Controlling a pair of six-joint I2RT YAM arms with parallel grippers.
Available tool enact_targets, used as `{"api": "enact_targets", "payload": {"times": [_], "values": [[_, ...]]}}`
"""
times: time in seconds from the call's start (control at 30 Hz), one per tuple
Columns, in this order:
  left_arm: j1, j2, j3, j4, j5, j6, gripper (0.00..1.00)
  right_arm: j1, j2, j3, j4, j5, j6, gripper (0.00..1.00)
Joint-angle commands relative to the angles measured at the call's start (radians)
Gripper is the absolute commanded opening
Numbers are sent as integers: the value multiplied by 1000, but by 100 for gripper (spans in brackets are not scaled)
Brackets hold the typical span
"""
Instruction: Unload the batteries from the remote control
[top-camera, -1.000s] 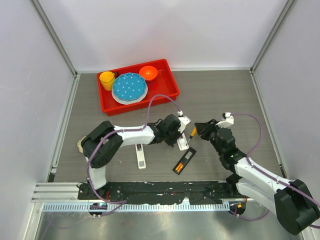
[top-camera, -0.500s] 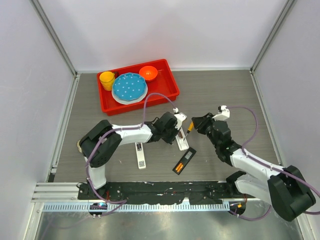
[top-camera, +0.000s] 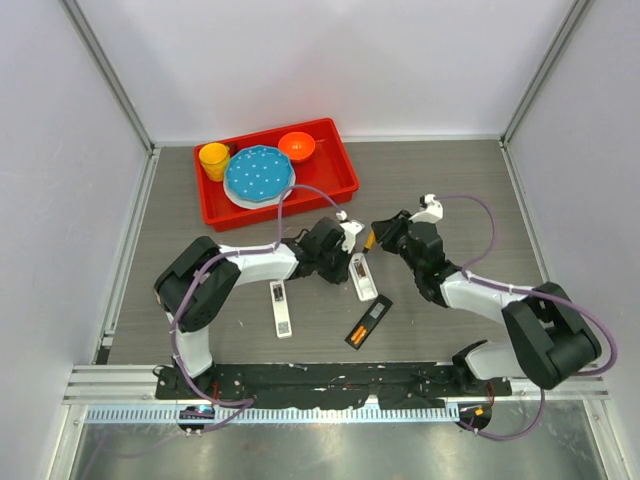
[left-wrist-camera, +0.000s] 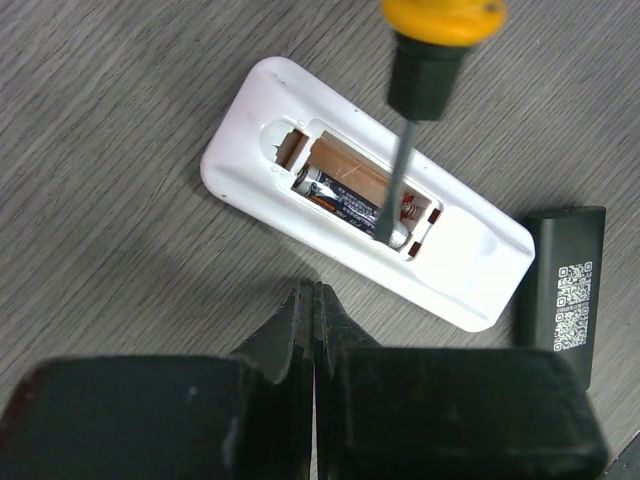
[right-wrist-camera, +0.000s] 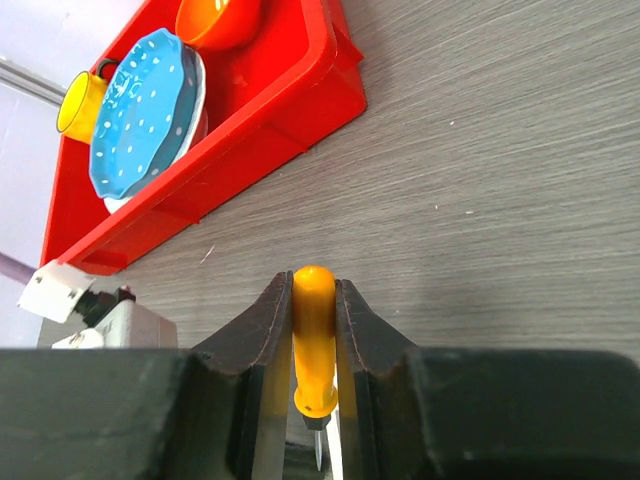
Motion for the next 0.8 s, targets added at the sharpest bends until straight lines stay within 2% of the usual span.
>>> {"api": "enact_targets", "payload": {"times": [0.0,0.3,0.77], "values": [[14,32,6,-62,32,-21,0,2,60,87,71,6,-24,1],[15,55,24,-73,78,-28,0,1,149,165,30,43,-76,1],[18,71,38,-87,79,-28,0,1,74,107,-35,75,-113,1]]}}
